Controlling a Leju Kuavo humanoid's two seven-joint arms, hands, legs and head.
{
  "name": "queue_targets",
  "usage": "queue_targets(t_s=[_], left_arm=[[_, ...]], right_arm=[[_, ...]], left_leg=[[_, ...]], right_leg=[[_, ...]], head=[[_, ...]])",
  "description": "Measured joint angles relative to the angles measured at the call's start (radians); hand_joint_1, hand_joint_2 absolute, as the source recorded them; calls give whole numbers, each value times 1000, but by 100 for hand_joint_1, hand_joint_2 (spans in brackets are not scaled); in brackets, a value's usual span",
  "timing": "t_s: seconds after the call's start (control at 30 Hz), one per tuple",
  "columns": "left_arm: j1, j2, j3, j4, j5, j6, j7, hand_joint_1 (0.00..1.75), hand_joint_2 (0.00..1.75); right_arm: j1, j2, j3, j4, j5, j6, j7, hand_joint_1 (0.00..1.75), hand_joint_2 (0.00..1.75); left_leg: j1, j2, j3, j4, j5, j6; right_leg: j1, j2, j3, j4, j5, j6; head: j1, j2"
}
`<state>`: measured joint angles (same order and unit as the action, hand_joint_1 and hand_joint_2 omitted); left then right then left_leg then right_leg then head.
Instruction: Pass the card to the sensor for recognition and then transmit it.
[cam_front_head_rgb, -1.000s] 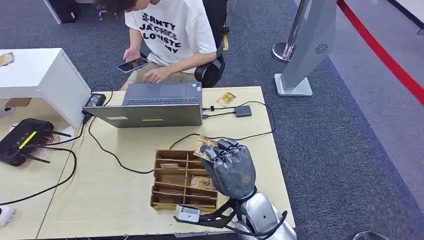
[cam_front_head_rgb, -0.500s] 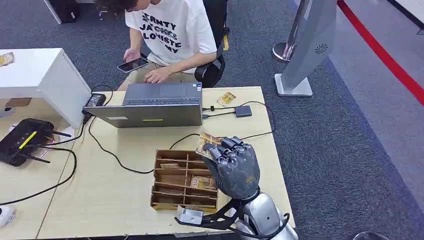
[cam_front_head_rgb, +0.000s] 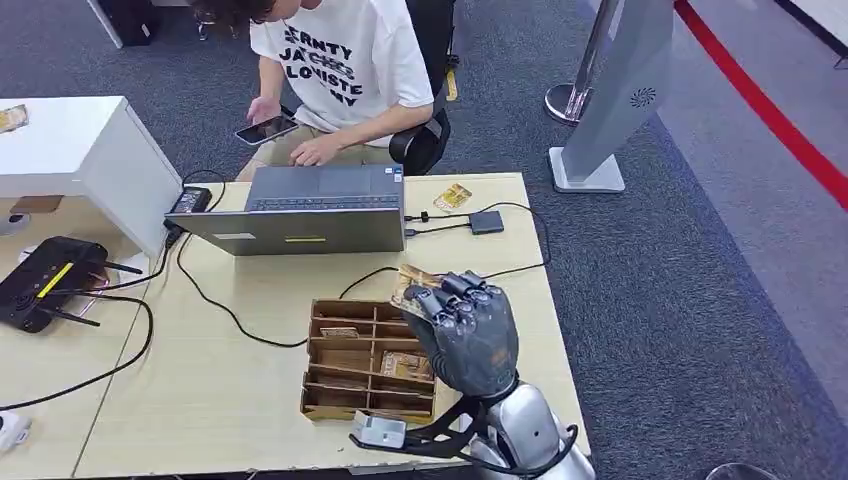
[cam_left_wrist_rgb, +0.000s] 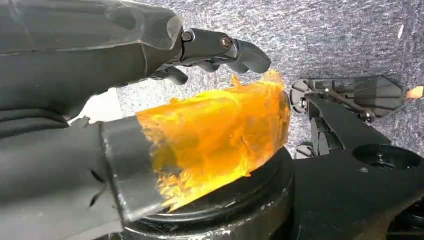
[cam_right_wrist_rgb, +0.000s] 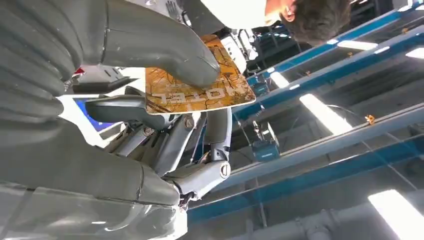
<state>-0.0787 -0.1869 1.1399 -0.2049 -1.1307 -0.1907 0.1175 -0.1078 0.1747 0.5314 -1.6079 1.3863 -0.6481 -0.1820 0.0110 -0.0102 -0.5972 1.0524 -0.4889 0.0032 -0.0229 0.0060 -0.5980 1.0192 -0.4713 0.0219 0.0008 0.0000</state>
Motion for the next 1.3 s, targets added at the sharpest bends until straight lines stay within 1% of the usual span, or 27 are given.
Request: queue_targets(t_s=[0.2,0.33,0.77,0.87,0.93,1.3], left_arm=[[-1,0,0,0,-16,-9,-2,0,0],[-1,0,-2,0,-32,-16,-2,0,0],[-8,1,-26,0,-64,-18,-2,0,0],[-10,1,-31,0,-70,-18,1,0,0],[-10,1,-37,0,-72,-19,3,0,0],[-12,1,-43,0,-79,-27,6,0,0]], right_arm=[[-59,15,8,75,5,0,15,175,175],[-125,19,13,139,19,0,72,175,175],[-277,19,13,296,37,0,171,175,175],[-316,22,13,336,36,0,182,173,175],[-335,24,13,356,35,0,187,175,175],[-391,40,19,423,39,0,207,175,175]], left_leg=[[0,0,0,0,1,0],[0,0,0,0,1,0],[0,0,0,0,1,0],[0,0,0,0,1,0],[0,0,0,0,1,-1],[0,0,0,0,1,-1]], right_leg=[[0,0,0,0,0,0],[0,0,0,0,0,0],[0,0,0,0,0,0],[0,0,0,0,0,0],[0,0,0,0,0,0],[0,0,0,0,0,0]], head=[[0,0],[0,0],[0,0],[0,0],[0,0],[0,0]])
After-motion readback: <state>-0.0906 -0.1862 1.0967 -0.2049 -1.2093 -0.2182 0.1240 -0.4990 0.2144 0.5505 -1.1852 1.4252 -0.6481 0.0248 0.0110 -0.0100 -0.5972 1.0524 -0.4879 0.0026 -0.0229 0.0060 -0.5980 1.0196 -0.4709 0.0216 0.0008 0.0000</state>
